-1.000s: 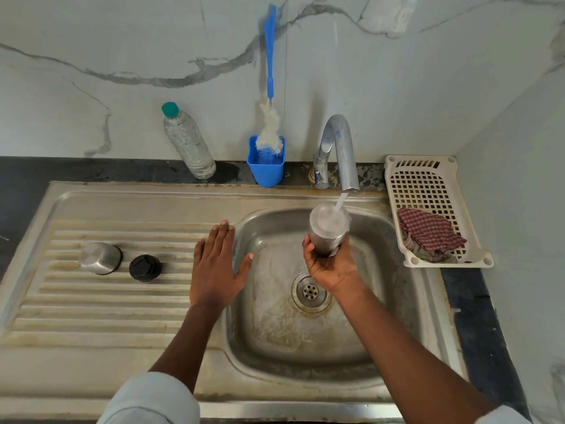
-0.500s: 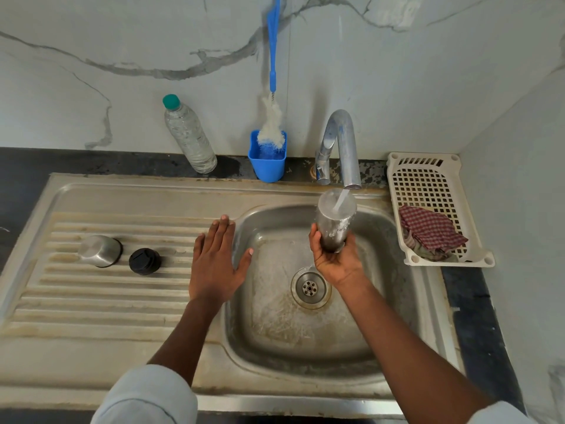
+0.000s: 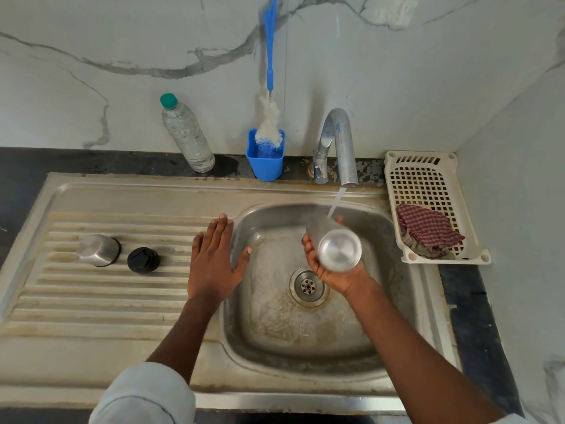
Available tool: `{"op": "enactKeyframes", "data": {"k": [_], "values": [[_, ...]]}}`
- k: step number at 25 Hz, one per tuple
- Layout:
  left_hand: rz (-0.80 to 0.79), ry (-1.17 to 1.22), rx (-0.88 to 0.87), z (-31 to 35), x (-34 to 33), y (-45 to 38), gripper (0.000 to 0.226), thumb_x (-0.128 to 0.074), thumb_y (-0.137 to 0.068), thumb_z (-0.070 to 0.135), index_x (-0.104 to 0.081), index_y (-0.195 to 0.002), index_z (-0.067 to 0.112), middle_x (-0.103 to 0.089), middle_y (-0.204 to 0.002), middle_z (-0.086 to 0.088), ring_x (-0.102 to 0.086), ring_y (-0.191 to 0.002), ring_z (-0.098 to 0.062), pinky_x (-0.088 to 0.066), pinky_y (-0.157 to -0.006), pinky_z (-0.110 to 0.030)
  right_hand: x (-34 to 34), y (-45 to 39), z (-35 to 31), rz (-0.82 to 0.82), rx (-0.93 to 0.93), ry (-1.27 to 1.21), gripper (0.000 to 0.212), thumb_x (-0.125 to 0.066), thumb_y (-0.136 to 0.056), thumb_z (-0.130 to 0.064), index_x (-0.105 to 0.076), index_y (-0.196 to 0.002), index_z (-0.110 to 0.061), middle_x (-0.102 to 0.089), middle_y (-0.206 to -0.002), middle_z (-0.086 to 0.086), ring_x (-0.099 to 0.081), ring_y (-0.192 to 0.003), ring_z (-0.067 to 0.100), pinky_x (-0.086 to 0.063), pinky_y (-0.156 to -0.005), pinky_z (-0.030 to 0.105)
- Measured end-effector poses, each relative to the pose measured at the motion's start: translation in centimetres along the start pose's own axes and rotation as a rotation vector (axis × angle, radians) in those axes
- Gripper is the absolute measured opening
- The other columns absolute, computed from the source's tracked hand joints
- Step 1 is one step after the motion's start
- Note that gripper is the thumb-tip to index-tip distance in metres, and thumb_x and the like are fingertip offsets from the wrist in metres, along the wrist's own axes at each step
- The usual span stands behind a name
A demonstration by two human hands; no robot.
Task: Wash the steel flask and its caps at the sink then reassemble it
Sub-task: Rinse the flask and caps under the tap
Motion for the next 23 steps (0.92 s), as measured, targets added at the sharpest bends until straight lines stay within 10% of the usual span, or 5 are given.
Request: {"op": "enactKeyframes", "data": {"k": [5, 17, 23], "values": [[0.004, 0.023, -0.007, 0.1, 0.2, 0.0, 0.080, -0.029, -0.106, 0.068, -0.019, -0.168, 0.020, -0.011, -0.176, 0.001, -0.005, -0.163, -0.016, -0.008, -0.132, -0.045, -0.4, 2.9, -0.8, 0.123, 0.274, 0.622, 0.058, -0.081, -0.087, -0.036, -0.061, -0.138, -0.019, -0.066, -0.133, 0.022, -0.066, -0.121, 0.040, -0.055, -0.101, 0.058], [-0.014, -0.003, -0.046, -0.2, 0.1, -0.1, 0.083, -0.028, -0.104, 0.070, -0.018, -0.167, 0.017, -0.013, -0.176, -0.002, -0.008, -0.163, -0.020, -0.014, -0.131, -0.049, -4.1, 3.7, -2.7, 0.242, 0.706, 1.005, 0.077, -0.088, -0.070, 0.003, -0.057, -0.133, -0.026, -0.074, -0.119, -0.004, -0.070, -0.105, 0.006, -0.053, -0.085, 0.020], [0.008, 0.038, -0.058, -0.4, 0.1, -0.2, 0.083, -0.027, -0.103, 0.071, -0.021, -0.167, 0.018, -0.016, -0.176, -0.002, -0.012, -0.163, -0.020, -0.017, -0.130, -0.050, -3.8, 3.8, -2.4, 0.167, 0.551, 1.288, 0.077, -0.087, -0.067, 0.012, -0.058, -0.126, -0.029, -0.073, -0.116, -0.006, -0.069, -0.101, -0.002, -0.051, -0.086, 0.018]]}}
Point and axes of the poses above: each hand's wrist, its own y-axis away from the middle knuckle, its own x-axis out of the back of the hand, z = x × y, the point moved 5 cm from there along -y, towards the middle knuckle
